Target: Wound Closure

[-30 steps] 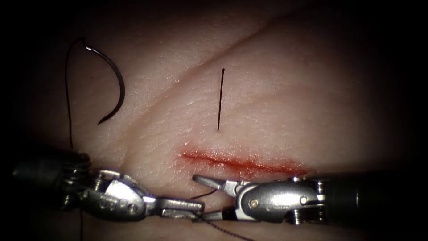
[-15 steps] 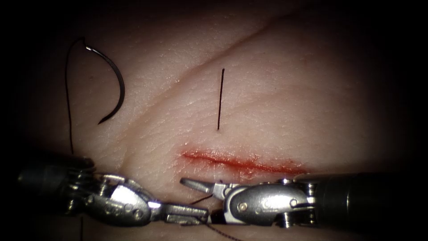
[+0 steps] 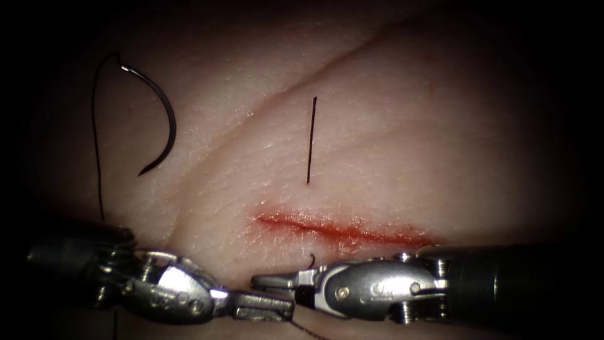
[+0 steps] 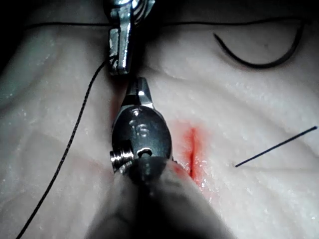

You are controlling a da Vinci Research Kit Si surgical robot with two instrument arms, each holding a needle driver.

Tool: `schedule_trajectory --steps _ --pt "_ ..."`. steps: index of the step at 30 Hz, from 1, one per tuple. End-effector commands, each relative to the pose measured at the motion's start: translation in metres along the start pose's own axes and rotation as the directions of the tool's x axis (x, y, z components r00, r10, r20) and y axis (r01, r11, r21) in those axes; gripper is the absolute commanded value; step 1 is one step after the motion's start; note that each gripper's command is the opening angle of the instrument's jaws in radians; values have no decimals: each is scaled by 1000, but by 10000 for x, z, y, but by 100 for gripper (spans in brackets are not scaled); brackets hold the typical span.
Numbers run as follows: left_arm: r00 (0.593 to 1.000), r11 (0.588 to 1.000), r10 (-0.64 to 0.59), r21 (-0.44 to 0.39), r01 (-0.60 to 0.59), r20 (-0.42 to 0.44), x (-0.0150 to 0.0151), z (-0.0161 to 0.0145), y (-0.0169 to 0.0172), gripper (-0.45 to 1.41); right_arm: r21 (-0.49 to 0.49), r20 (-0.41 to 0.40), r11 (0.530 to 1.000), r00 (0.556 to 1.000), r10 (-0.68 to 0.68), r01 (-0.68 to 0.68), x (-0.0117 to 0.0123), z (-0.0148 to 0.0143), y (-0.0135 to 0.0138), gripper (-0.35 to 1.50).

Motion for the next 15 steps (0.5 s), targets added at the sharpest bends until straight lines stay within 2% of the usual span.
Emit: schedule_trajectory --steps 1,6,7,8,9,12,15 --pt "1000 1000 -6 0 6 -2 -3 7 3 -45 -8 10 1000 1000 4 -4 -7 4 1 -35" --pt "999 1000 -24 21 23 35 -2 7 4 -45 -28 -7 1000 1000 13 -13 -9 -7 9 -35" --pt "998 999 -26 32 24 51 -2 7 4 -6 -35 -7 999 1000 16 -17 -9 -11 12 -35" --pt "997 999 -35 42 32 65 -1 7 3 44 -42 -3 999 1000 22 -22 -8 -16 16 -35" --pt "996 998 -44 50 40 74 0 8 2 77 -48 0 998 1000 27 -27 -8 -20 20 -35" --pt "991 991 -91 112 79 100 7 10 1 106 -73 9 996 999 49 -48 -7 -33 38 -35" --pt "986 980 -127 168 109 104 15 20 0 121 -89 23 994 997 70 -68 -8 -41 57 -35"
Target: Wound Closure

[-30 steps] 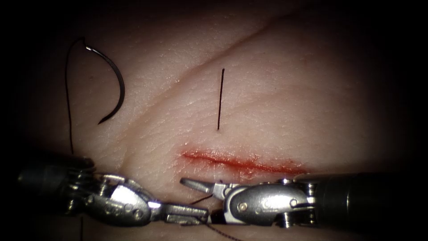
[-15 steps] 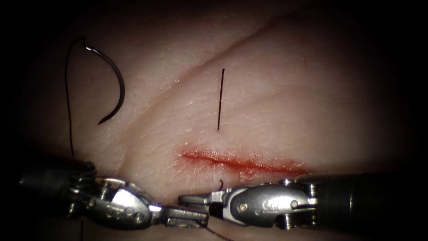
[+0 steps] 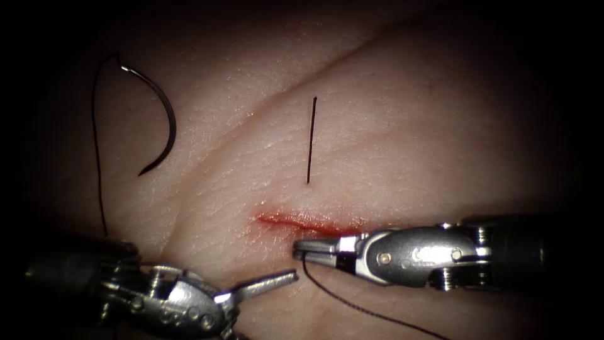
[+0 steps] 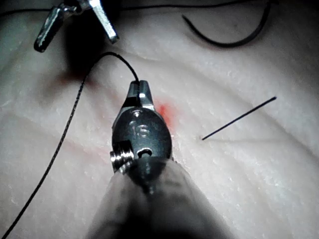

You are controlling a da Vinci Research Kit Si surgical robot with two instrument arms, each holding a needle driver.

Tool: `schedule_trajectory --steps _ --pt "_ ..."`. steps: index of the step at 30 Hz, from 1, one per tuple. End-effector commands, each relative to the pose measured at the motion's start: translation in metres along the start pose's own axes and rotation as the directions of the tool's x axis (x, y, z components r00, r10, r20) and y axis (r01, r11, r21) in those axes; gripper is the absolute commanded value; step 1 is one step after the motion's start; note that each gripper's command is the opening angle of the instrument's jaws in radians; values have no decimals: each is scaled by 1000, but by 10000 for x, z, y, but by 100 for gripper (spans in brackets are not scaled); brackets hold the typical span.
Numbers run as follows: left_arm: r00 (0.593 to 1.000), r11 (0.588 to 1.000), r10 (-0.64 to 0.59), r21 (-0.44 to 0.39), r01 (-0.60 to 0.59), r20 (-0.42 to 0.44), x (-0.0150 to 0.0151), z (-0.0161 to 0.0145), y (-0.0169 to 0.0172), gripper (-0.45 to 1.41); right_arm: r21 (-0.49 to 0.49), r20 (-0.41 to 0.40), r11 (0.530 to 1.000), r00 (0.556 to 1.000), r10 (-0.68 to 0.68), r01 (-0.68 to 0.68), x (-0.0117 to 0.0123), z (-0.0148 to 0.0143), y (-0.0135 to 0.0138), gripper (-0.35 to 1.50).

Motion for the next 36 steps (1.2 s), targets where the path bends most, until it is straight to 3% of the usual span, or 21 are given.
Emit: schedule_trajectory --steps 1,3,8,16,22,26,36 --pt "1000 1000 -15 20 15 7 -1 12 3 126 -12 17 1000 1000 14 -14 -4 3 11 -35" --pt "999 996 -33 89 31 27 6 21 2 133 -29 30 999 999 16 -15 -7 1 20 -35" --pt "996 971 -69 232 54 55 17 40 0 129 -50 62 998 998 28 -25 -22 -2 37 -35" --pt "986 917 42 385 -101 158 23 80 -16 106 -61 106 998 994 38 -32 -32 2 56 -35" --pt "960 883 117 415 -218 255 23 103 -25 106 -71 142 997 989 53 -43 -35 6 72 -35" --pt "911 824 224 432 -366 345 25 111 -29 96 -73 149 996 987 57 -46 -35 10 78 -35" --pt "813 761 332 374 -531 479 27 116 -30 89 -75 158 996 986 61 -50 -39 12 86 -35"
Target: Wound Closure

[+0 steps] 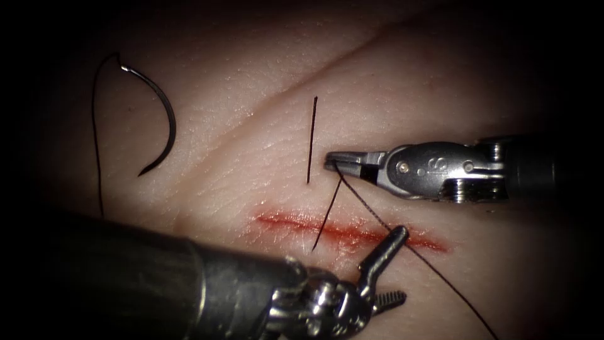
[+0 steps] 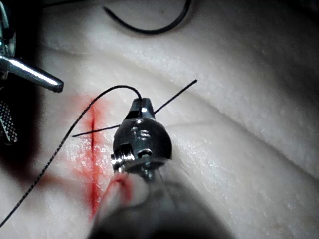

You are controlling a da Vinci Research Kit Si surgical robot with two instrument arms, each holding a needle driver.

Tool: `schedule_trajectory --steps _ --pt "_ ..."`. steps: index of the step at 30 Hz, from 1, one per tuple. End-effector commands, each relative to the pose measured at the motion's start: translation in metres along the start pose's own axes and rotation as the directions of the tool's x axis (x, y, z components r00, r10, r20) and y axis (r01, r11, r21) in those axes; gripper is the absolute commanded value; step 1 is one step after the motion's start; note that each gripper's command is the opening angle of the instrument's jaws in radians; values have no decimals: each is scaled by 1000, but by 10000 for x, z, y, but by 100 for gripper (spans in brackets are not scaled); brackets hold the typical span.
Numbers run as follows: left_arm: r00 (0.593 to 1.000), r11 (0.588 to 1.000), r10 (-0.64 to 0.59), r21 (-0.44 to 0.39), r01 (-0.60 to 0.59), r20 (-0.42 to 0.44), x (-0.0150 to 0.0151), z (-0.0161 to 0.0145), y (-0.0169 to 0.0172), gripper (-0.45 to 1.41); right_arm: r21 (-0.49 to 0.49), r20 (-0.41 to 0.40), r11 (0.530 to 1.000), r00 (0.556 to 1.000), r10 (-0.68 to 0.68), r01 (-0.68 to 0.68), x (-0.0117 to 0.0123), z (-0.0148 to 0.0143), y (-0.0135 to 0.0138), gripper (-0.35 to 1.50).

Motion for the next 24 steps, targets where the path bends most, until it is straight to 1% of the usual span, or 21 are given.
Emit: schedule_trajectory --steps 1,4,10,16,21,24 --pt "1000 1000 20 2 -20 5 3 8 5 89 0 1 1000 1000 0 0 -2 9 0 -35" --pt "998 998 62 6 -63 18 7 15 9 89 -2 3 1000 1000 -3 3 -3 11 4 -35" --pt "994 993 112 22 -112 -17 11 32 24 84 0 5 1000 1000 29 -29 -2 9 6 -35" --pt "992 991 126 36 -125 -31 9 47 38 82 1 1 1000 1000 30 -30 1 7 3 -35" --pt "989 991 133 42 -130 -59 8 55 39 76 0 2 1000 1000 31 -31 2 8 4 -35" --pt "988 990 133 48 -129 -83 11 60 39 76 0 1 1000 1000 31 -31 3 8 3 -35"
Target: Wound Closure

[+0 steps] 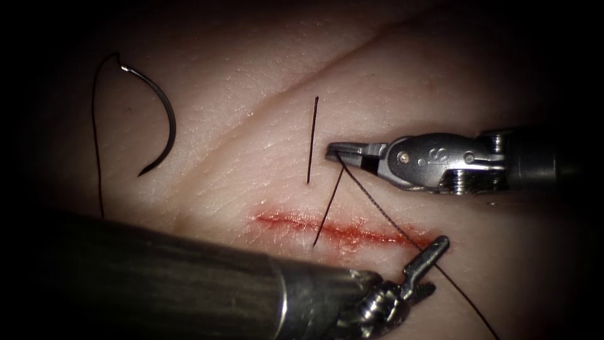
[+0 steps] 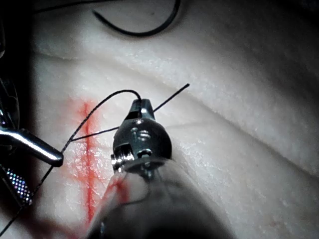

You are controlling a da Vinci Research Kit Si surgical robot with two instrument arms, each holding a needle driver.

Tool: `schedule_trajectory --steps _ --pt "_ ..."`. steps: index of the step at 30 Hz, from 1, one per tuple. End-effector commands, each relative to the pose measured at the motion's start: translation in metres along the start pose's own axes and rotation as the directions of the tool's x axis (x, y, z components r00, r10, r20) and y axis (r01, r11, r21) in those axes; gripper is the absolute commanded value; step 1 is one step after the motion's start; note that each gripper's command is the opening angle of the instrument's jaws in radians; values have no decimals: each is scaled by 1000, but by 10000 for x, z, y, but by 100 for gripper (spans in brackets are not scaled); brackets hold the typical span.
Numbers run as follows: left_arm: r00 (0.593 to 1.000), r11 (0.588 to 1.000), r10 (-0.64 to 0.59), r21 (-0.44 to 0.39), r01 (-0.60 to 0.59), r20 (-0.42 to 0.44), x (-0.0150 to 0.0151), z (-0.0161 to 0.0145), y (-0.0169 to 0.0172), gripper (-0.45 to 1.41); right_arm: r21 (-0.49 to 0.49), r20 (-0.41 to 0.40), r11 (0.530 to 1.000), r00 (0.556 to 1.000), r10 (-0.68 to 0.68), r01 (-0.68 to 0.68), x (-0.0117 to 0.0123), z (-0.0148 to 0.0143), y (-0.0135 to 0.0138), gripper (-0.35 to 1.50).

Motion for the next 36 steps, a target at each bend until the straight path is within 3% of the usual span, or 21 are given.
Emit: schedule_trajectory --steps 1,7,11,13,16,20,25,36 --pt "1000 1000 0 2 0 -21 4 9 5 72 2 -1 1000 1000 -1 1 -1 8 -4 -35" --pt "999 1000 3 5 -3 -42 10 16 9 69 2 -1 1000 1000 -1 1 -1 8 -5 -35" --pt "999 1000 4 3 -4 -44 10 16 9 52 2 -1 1000 1000 -1 1 -1 8 -5 -35" --pt "999 1000 5 -5 -5 -49 11 16 9 27 2 -1 1000 1000 -1 1 -1 8 -5 -35" --pt "996 999 27 -40 -30 -80 12 16 13 -45 2 -1 1000 1000 -1 1 -1 8 -5 -35" --pt "989 992 38 -115 -55 -140 19 15 24 -45 1 0 1000 1000 1 -1 -1 7 -3 -35" --pt "973 989 45 -129 -76 -229 22 -4 33 -45 4 -1 1000 1000 -1 1 -3 5 -3 -35" --pt "981 982 21 -182 -56 -191 -20 -112 -3 -45 22 -13 1000 1000 6 -6 -5 -9 -19 -35"
